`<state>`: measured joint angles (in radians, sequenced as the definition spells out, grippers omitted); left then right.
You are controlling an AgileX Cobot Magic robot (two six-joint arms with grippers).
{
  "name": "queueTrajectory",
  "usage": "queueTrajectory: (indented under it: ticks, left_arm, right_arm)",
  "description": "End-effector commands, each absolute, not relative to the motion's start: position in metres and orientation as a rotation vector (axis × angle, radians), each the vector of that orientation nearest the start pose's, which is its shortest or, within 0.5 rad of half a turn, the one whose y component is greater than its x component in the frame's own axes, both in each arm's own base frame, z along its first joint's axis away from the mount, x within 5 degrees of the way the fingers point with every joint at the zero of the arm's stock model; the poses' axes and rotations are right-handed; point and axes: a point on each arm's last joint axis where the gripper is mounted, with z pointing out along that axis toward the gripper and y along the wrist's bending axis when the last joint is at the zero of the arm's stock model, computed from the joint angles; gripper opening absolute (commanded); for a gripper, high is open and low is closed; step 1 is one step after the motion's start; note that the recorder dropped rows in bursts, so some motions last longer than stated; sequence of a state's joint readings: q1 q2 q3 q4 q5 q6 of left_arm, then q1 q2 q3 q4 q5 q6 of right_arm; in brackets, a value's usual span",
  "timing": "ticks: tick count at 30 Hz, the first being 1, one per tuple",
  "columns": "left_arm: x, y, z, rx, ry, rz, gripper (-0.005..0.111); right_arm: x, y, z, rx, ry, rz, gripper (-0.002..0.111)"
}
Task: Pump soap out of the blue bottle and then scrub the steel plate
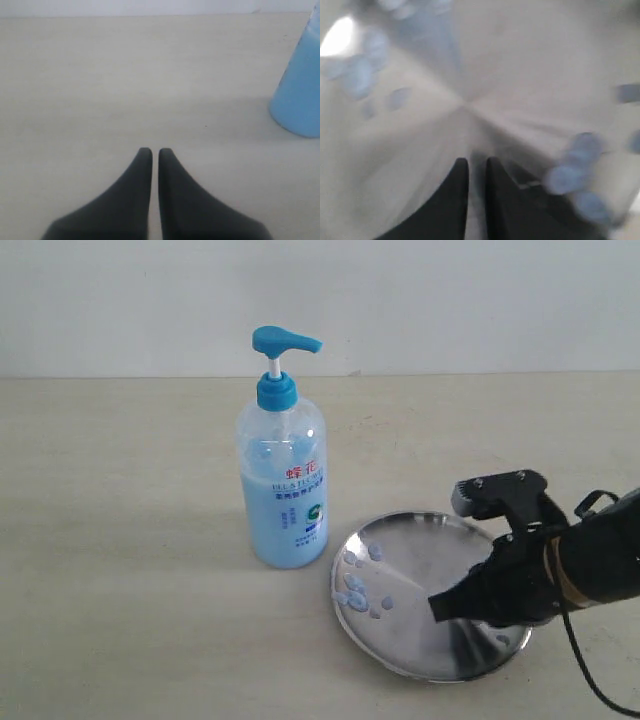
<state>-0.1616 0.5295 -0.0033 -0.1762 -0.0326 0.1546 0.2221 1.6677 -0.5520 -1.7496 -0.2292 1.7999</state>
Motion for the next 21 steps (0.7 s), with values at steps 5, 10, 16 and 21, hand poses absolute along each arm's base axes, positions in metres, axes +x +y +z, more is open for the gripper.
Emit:
queueTrajectory:
  ticks: [5, 10, 16, 21]
  left_arm:
    - [0.095, -0.014, 0.178, 0.129, 1.949, -0.11, 0.004]
    - [0.095, -0.014, 0.178, 0.129, 1.949, -0.11, 0.004]
    - [0.095, -0.014, 0.178, 0.129, 1.949, -0.11, 0.004]
    - [0.095, -0.014, 0.178, 0.129, 1.949, -0.11, 0.004]
  right_arm:
    - [0.262, 0.099, 0.146, -0.574, 2.472, 0.626, 0.0]
    - [0.242, 0.077, 0.12, -0.443, 2.606, 0.39, 0.0]
    - [0.247, 0.054, 0.131, -0.06, 2.564, 0.134, 0.0]
    - [0.227, 0.071, 0.214, -0.248, 2.235, 0.425, 0.0]
